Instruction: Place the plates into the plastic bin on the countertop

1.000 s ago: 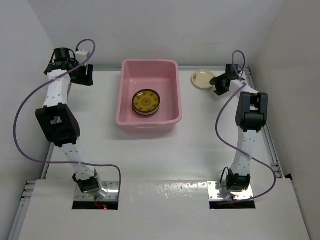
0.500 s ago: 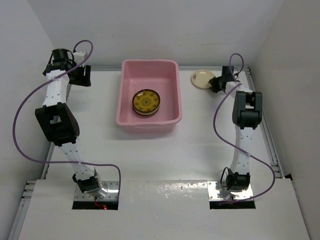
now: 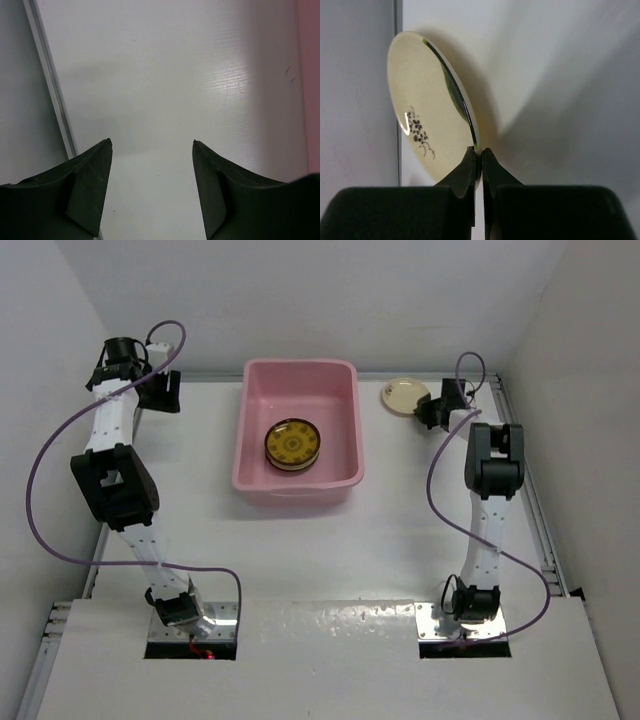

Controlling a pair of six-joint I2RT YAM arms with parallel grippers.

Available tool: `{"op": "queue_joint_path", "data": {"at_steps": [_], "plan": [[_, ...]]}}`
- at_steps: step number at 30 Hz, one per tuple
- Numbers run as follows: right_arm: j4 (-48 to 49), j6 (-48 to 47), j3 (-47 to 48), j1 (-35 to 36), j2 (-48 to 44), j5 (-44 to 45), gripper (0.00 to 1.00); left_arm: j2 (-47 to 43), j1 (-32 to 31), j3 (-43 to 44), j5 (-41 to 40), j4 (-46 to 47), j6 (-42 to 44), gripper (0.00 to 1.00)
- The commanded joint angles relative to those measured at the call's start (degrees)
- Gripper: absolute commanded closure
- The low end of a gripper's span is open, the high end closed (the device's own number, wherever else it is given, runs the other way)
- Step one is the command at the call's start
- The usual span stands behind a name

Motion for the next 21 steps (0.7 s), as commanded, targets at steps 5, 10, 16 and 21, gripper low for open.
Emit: {"op": "queue_joint_path", "data": {"at_steps": [5,10,16,21], "plan": [[2.3,-11.8,-2.6,1.2,-21.6,0.9,1.0,0.9,0.6,3.9,0.0,0.2,0.4,0.32],[-0.9,-23.5,-0.6,6.9,-26.8,-0.7,1.0,0.9,0.6,3.9,1.2,0.2,-0.1,0.32],[-18.4,-37.7,15.4,19.4,-18.4,-9.2,1.0,0.9,0.1,3.9,1.7,0.2,-0.6,0.32],[-20.7,-38.6,19.2,25.1,-13.2,-14.2,1.0,-0.3,0.1,2.1,1.7,0.2,-0.6,0.32]]}}
